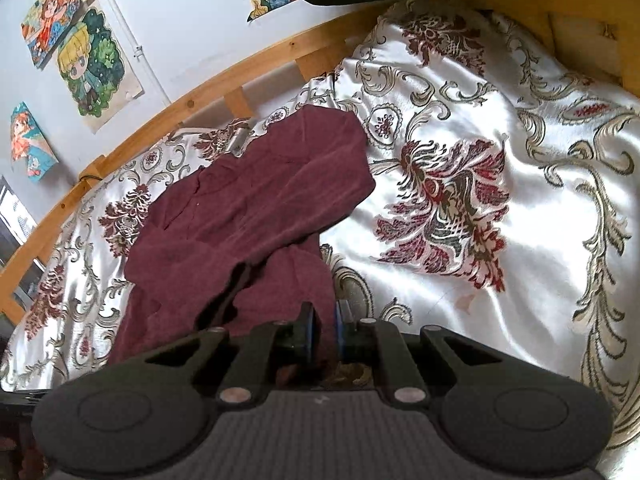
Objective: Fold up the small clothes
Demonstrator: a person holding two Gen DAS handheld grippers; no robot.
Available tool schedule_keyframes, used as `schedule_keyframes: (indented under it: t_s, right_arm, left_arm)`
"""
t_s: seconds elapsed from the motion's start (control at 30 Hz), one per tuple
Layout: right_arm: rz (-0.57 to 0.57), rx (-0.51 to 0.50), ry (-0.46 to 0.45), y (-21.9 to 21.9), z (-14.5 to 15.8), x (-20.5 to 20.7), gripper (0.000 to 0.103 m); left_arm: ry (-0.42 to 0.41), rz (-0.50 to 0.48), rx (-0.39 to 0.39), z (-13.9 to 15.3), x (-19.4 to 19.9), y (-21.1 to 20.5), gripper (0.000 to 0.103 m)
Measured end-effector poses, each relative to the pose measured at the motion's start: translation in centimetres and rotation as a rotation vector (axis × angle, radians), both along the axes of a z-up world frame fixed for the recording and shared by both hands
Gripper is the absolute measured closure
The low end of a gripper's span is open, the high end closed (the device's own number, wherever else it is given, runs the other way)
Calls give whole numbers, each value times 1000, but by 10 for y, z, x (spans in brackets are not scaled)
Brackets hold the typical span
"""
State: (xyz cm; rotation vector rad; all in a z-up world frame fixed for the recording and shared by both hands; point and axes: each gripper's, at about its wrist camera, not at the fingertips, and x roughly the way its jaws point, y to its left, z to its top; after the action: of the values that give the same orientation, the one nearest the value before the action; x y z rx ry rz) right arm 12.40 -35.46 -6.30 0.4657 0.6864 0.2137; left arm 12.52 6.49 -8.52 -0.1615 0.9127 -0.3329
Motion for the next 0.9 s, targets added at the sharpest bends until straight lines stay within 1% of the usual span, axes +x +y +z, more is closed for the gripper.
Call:
schedule_keyframes:
  t_s: [0.07, 0.1, 0.17, 0.23, 0.3, 0.33, 0.43, 0.5, 0.53, 0.57, 0.67, 0.8, 0.9]
  right_arm:
    - [4, 11, -13, -1, 3, -1, 91]
    - [7, 24, -23, -2, 5, -2, 91]
    - [15, 56, -53, -5, 12, -4, 91]
    - [19, 84, -79, -8, 21, -8, 91]
    - [15, 139, -98, -15, 29, -11, 91]
    - [11, 169, -105, -19, 32, -13, 91]
    - [-12, 274, -98, -36, 38, -20, 92]
    - [-26, 309, -88, -44, 38, -24, 92]
    - [-27, 305, -82, -46, 37, -25, 92]
    - [-23, 291, -73, -46, 37, -26, 92]
    - [1, 243, -22, -39, 32, -26, 92]
    - [31, 96, 28, -24, 22, -32, 92]
    - [65, 1, 66, -15, 12, -31, 92]
  left_arm:
    - [17, 45, 57, 4, 3, -1, 95]
    - [33, 62, 49, 7, 5, 2, 96]
    - [47, 103, -35, 19, 3, 12, 97]
    - [30, 122, -88, 39, -1, 18, 97]
    - [10, 146, -153, 60, -6, 25, 97]
    - [15, 160, -194, 68, -8, 30, 97]
    - [78, 242, -317, 79, -11, 47, 97]
    - [125, 300, -398, 77, -14, 61, 97]
    - [137, 318, -417, 74, -15, 66, 97]
    - [144, 326, -403, 71, -16, 67, 97]
    - [185, 320, -311, 55, -17, 61, 97]
    - [215, 307, -232, 30, -24, 56, 97]
    - [209, 307, -189, 12, -25, 53, 95]
